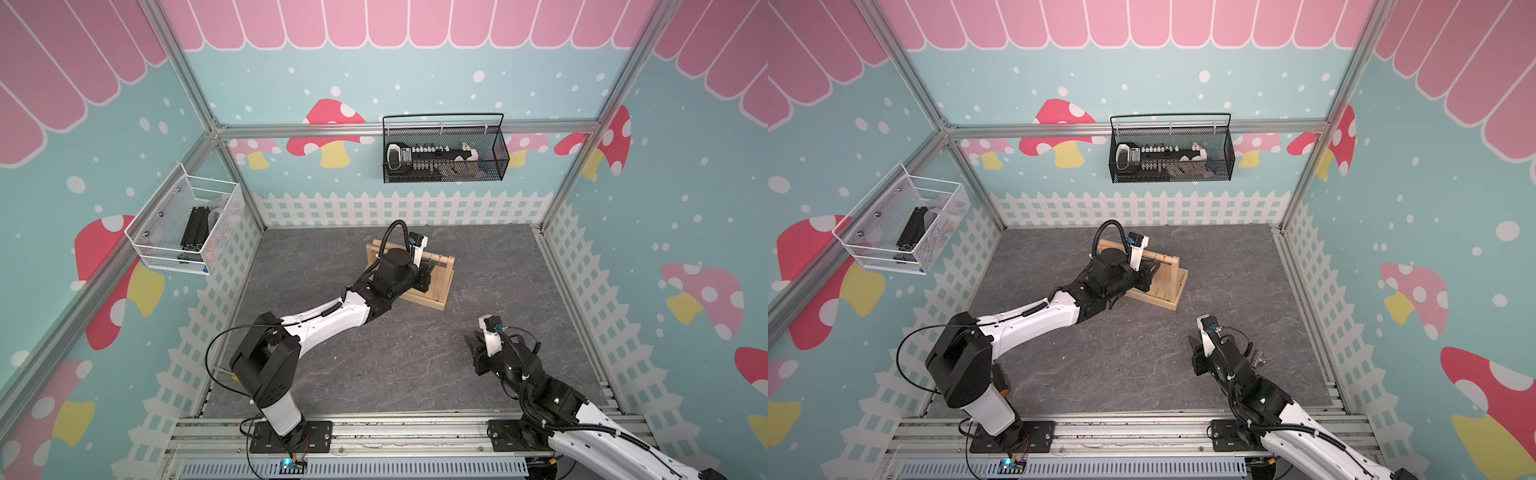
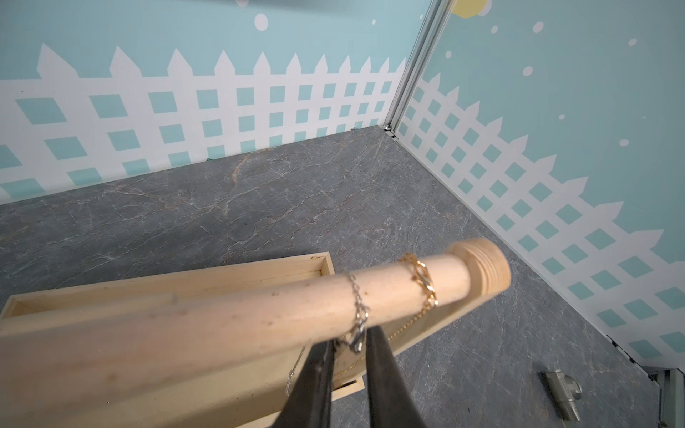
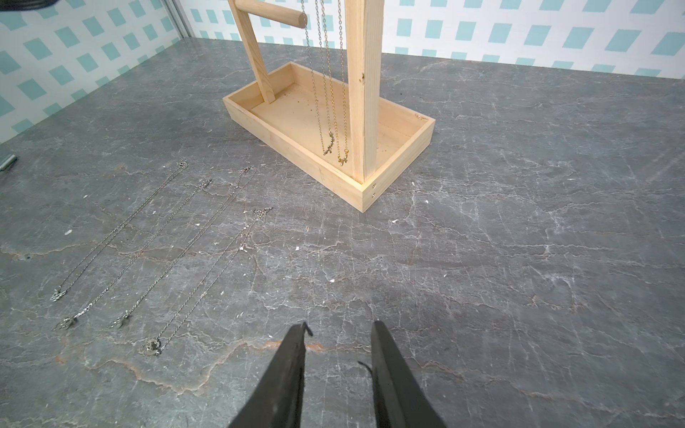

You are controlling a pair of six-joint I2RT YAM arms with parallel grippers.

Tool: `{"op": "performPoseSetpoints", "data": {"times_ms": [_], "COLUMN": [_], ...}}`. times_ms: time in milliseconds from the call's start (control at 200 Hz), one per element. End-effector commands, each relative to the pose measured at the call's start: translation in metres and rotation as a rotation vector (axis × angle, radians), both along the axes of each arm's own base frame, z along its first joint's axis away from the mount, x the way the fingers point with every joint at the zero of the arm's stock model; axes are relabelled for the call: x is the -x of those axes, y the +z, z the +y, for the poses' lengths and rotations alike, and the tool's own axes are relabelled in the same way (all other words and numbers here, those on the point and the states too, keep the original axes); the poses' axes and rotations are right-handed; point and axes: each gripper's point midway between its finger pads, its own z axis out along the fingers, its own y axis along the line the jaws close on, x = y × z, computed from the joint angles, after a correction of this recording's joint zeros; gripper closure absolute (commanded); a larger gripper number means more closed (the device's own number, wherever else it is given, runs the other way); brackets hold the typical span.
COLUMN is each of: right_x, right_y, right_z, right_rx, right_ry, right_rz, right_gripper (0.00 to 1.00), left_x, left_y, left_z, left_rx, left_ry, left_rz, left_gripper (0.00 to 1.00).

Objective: Take the necklace off the jewelry display stand
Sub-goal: Take off the necklace from the stand.

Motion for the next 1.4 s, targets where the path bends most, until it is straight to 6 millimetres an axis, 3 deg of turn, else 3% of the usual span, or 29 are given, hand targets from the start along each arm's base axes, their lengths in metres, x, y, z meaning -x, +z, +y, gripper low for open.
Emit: {"op": "performPoseSetpoints", "data": {"times_ms": [0,250,425,675,1031,1261,1396], "right_x": [0.0,0.0,0.0,0.0,0.0,0.0,0.0], "right_y": [-0.003,-0.004,-0.004,-0.004,-0.004,-0.004,-0.003], "right_z": [-0.002,-0.002,-0.002,-0.002,-0.002,-0.002,-0.003], "right_rx": [0.005,0.006,0.006,0.005,0.007,0.005,0.003], "right_ry": [-0.006,-0.005,-0.006,-0.004,-0.006,-0.006,-0.008], "right_rz": [0.003,0.004,0.004,0.005,0.005,0.003,0.001], "right_gripper": [0.68,0.68,0.68,0.68,0.68,0.68,0.68], "left_x": [-0.011,-0.01,-0.004,-0.003,-0.029,-0.029,-0.026], "left_y": [0.005,0.01,0.028,0.064,0.071,0.074,0.073], "left_z": [0.003,0.008,0.023,0.07,0.157,0.182,0.185], "left_rx": [-0.017,-0.026,-0.053,-0.184,-0.239,-0.281,-0.289], "left_ry": [0.018,0.034,0.061,0.212,0.465,0.537,0.546], "left_rz": [-0.026,-0.039,-0.066,-0.142,-0.131,-0.135,-0.125], "left_gripper": [0.83,1.0,1.0,1.0,1.0,1.0,1.0]}}
